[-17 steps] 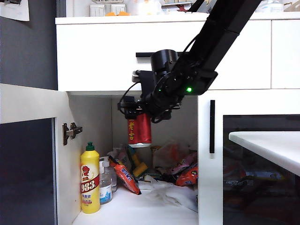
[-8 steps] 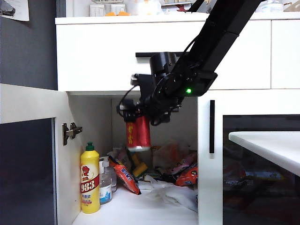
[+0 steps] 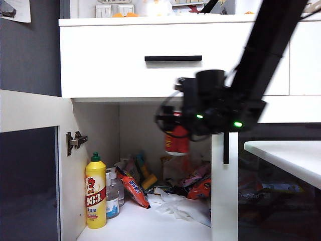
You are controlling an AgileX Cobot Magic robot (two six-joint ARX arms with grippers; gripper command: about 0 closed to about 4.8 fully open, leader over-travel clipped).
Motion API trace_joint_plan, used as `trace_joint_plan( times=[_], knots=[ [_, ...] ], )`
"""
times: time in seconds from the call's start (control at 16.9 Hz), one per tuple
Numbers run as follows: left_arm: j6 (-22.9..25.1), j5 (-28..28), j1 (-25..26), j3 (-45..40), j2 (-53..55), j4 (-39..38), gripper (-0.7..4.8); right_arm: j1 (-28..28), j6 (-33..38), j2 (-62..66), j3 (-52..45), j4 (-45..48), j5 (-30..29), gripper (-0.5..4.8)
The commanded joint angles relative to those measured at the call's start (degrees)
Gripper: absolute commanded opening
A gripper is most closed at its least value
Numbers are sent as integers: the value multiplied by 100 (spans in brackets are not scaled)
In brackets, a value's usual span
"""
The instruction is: Open the left door of the white cabinet, pick up a can of beverage from the table on the right, place it inside the cabinet, and finally close the cabinet door.
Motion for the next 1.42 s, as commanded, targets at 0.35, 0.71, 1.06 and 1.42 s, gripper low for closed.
trace_joint_plan(
  times=[0.35,0.71,1.06,1.42],
  knots=[
    [22,-267,0,11,4,22,479,-555,11,-120,-791,-48,240,176],
    [17,-367,0,-138,15,44,479,-391,7,-107,-542,-131,205,176],
    [4,-365,0,-243,15,48,479,-168,7,24,46,-546,197,176],
    [4,-365,0,-247,15,44,479,26,4,9,52,-267,63,175]
  ],
)
